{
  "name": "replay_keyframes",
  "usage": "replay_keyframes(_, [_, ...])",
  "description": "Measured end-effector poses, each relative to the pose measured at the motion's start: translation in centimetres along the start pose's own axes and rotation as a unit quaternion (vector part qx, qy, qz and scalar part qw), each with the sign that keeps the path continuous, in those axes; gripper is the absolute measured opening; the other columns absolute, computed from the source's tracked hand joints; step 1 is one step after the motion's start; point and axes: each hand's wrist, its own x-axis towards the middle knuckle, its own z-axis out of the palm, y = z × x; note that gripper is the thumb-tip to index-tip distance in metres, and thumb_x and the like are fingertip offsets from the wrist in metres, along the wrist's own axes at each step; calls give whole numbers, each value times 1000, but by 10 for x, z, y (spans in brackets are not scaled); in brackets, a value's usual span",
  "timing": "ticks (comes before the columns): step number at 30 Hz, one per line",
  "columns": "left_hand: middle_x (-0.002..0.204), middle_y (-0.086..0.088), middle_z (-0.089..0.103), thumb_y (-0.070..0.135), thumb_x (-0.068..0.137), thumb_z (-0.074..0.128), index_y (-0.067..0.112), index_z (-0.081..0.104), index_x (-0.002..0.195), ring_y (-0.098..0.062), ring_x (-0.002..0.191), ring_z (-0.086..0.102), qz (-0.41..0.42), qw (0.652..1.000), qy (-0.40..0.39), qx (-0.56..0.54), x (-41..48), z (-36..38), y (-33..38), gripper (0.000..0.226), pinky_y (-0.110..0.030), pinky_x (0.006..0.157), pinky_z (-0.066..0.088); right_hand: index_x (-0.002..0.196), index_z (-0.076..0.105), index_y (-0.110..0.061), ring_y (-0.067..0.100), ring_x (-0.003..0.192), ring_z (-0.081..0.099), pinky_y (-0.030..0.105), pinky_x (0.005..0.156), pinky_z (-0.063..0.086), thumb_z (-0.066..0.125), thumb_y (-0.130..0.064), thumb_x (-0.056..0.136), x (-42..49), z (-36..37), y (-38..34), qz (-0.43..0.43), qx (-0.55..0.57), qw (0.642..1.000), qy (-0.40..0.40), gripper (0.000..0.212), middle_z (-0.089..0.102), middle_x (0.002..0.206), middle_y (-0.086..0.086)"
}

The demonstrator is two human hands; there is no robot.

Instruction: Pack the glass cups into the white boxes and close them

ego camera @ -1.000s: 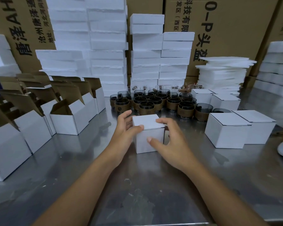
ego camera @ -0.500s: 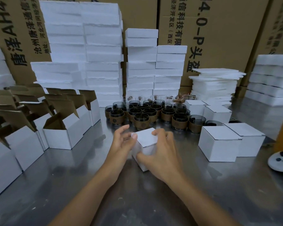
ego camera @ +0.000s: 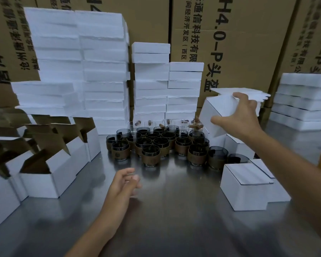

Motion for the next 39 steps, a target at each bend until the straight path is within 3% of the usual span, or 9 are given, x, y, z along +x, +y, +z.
replay_keyframes(3, [85, 0, 68, 23, 90, 55, 25, 59, 104, -17, 86, 66, 1, 1000, 0, 0, 4, -3, -6, 15, -34, 81, 48, 141, 25, -21, 19, 105, 36, 28, 83, 34, 77, -29, 69, 20, 7, 30, 13, -36, 999, 5, 89, 25, 134, 8])
replay_keyframes(8, [79, -4, 65, 7, 90, 53, 17, 60, 101, -15, 74, 65, 11, 1000, -5, -15, 7, -2, -9, 17, -27, 67, 49, 138, 28, -18, 33, 119, 38, 32, 86, 36, 79, -29, 67, 36, 31, 65, 13, -84, 996, 13, 88, 25, 134, 12])
replay_keyframes(11, [80, -5, 64, 4, 90, 52, 14, 59, 104, -13, 72, 64, 20, 1000, -21, -9, 7, -2, -8, 19, -29, 68, 49, 136, 29, -15, 35, 120, 37, 38, 89, 41, 81, -29, 66, 38, 46, 71, 3, -137, 990, 20, 88, 26, 133, 14])
replay_keyframes(15, [80, -3, 64, 4, 89, 53, 14, 59, 104, -14, 73, 64, 25, 999, -25, -10, 6, -3, -7, 20, -37, 73, 45, 138, 28, -13, 34, 122, 33, 43, 87, 44, 81, -29, 68, 34, 61, 75, -9, -186, 983, 3, 90, 27, 131, 15])
replay_keyframes(28, [81, -1, 64, 7, 90, 53, 15, 60, 104, -11, 74, 65, 19, 1000, -21, -3, 2, 0, -1, 17, -33, 74, 45, 136, 28, -13, 35, 120, 33, 42, 80, 46, 81, -32, 64, 20, 61, 76, -40, -265, 963, -11, 92, 28, 128, 16])
replay_keyframes(36, [81, 6, 64, 11, 90, 57, 20, 60, 104, -10, 77, 65, 7, 1000, -30, 1, 1, -1, -2, 16, -34, 77, 45, 132, 28, -12, 36, 118, 35, 40, 77, 42, 77, -39, 68, 13, 67, 62, 37, -248, 968, -16, 85, 28, 128, 17])
replay_keyframes(39, [81, 8, 64, 27, 83, 64, 24, 60, 104, -10, 79, 65, 5, 999, -37, 5, 1, -2, -1, 22, -32, 76, 46, 131, 28, -11, 39, 119, 35, 43, 80, 43, 77, -42, 69, 15, 68, 57, 76, -242, 967, -19, 84, 28, 129, 18])
